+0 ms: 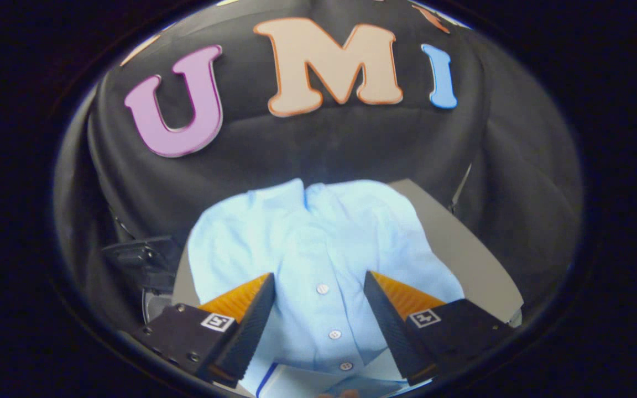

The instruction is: Put the clothes into the washing machine and then close the washing machine lid.

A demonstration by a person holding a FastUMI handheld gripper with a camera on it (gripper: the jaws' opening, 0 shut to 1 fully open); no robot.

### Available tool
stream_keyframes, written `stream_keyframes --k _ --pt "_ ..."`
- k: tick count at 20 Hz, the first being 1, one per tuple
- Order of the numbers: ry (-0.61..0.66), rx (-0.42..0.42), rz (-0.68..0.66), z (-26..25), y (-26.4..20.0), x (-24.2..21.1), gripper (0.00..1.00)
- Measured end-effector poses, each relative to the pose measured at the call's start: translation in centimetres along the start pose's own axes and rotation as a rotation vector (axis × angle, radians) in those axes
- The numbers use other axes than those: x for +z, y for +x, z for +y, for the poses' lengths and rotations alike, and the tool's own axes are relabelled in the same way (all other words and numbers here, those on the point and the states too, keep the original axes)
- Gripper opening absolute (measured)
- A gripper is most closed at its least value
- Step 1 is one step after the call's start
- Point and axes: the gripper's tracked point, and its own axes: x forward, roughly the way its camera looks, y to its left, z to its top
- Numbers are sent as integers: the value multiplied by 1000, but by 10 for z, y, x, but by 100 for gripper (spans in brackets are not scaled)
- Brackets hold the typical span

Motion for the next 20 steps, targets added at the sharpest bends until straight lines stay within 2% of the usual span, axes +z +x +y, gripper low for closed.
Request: stream_keyframes --k 1,2,4,6,7,8,9,11,15,18,20 --pt "-14 7 -2 0 9 0 100" --pt "-39 -12 3 -5 9 -6 97" --pt "-13 -35 -14 -13 11 0 61" --pt "67 -32 -28 -16 8 1 25" --pt "110 -17 -22 -16 6 -3 20" --pt "142 28 -30 -12 -2 -6 7" --pt "164 78 -47 -6 -5 -7 7" --pt "180 125 -67 -8 -15 -8 2" --pt "127 125 -176 -7 -28 14 0" --pt "65 147 -207 9 -61 24 0" --pt "81 180 -241 25 -85 32 0"
